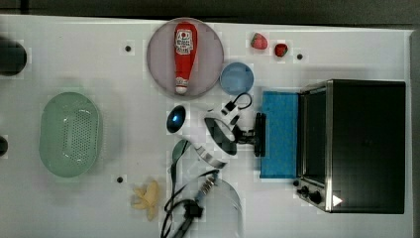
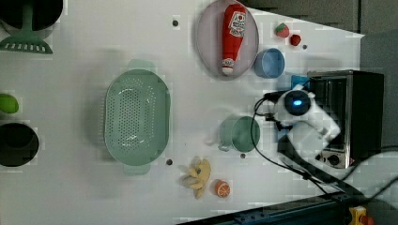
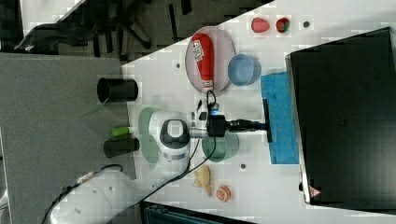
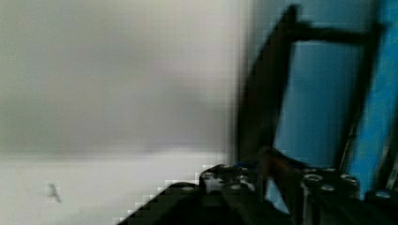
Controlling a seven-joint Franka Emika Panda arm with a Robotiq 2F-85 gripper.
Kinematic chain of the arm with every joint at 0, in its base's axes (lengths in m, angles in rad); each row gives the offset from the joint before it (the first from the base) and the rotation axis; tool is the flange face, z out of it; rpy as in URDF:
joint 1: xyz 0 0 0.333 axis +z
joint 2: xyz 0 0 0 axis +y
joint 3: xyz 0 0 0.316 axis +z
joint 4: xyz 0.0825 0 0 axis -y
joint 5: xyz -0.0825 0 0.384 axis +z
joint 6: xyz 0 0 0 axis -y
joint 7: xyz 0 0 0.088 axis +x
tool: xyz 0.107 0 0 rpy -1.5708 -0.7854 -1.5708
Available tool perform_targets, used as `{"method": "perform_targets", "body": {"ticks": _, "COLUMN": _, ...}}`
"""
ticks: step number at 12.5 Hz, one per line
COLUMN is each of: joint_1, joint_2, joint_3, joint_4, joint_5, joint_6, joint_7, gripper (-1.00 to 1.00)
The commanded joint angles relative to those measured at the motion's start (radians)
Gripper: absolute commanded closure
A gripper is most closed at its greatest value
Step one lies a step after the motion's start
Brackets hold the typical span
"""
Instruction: Flap open oven.
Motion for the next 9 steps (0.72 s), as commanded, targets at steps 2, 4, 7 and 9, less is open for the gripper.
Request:
{"method": "perform_targets", "body": {"ticks": 2, "joint_1": 0.025, "joint_2": 0.0, "joint_3": -0.015, "joint_4": 0.06, "joint_5": -0.02, "joint_6": -0.024, "joint_7": 0.135, "gripper": 0.65}}
{"method": "perform_targets", "body": {"ticks": 4, "joint_1": 0.026, "joint_2": -0.042, "joint_3": -0.014, "joint_4": 0.084, "joint_5": -0.006, "joint_6": -0.02, "joint_7": 0.135, "gripper": 0.65}}
{"method": "perform_targets", "body": {"ticks": 7, "joint_1": 0.025, "joint_2": -0.159, "joint_3": -0.014, "joint_4": 0.104, "joint_5": 0.145, "joint_6": -0.019, "joint_7": 0.135, "gripper": 0.65}}
{"method": "perform_targets", "body": {"ticks": 9, "joint_1": 0.021, "joint_2": -0.249, "joint_3": -0.018, "joint_4": 0.104, "joint_5": 0.332, "joint_6": -0.024, "joint_7": 0.135, "gripper": 0.65}}
